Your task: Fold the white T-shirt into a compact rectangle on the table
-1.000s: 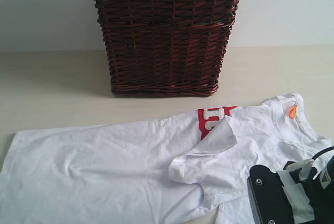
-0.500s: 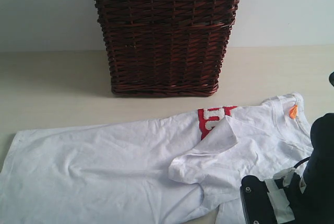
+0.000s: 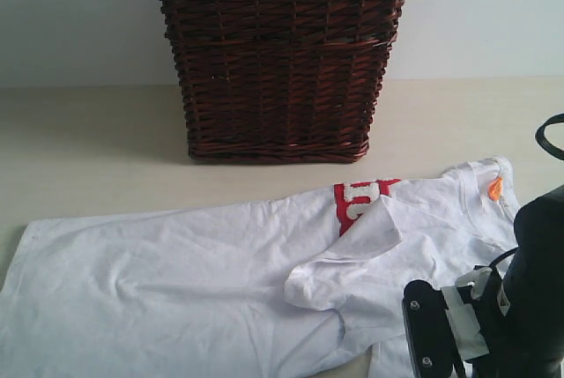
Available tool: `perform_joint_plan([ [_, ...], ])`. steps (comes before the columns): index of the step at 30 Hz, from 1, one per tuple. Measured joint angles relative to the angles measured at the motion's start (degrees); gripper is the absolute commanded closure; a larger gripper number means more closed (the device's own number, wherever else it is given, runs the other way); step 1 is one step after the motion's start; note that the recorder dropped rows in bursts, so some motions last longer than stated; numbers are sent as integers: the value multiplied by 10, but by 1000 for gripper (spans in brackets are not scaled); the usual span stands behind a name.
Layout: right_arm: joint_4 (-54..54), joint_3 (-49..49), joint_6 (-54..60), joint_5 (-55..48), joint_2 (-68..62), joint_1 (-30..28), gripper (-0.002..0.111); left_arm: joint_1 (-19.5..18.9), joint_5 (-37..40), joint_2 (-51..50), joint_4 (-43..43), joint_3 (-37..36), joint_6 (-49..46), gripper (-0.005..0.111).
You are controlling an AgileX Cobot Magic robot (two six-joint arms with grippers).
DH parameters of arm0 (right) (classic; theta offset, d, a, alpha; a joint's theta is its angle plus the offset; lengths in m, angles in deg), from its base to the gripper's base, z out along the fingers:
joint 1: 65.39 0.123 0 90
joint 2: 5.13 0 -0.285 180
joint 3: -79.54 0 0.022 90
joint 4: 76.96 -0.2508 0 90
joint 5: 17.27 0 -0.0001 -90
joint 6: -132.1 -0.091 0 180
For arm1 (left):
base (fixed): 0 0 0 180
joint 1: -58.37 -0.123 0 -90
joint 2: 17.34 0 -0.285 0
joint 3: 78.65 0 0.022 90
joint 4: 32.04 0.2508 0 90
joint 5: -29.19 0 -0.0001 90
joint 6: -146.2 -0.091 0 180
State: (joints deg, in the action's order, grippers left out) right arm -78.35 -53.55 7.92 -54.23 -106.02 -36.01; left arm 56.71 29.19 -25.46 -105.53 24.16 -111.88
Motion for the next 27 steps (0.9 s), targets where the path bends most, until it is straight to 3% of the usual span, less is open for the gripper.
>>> perform_joint_plan([
  [27, -1, 6, -7, -88, 230, 0, 108, 0, 0, 0, 0, 0, 0, 107],
])
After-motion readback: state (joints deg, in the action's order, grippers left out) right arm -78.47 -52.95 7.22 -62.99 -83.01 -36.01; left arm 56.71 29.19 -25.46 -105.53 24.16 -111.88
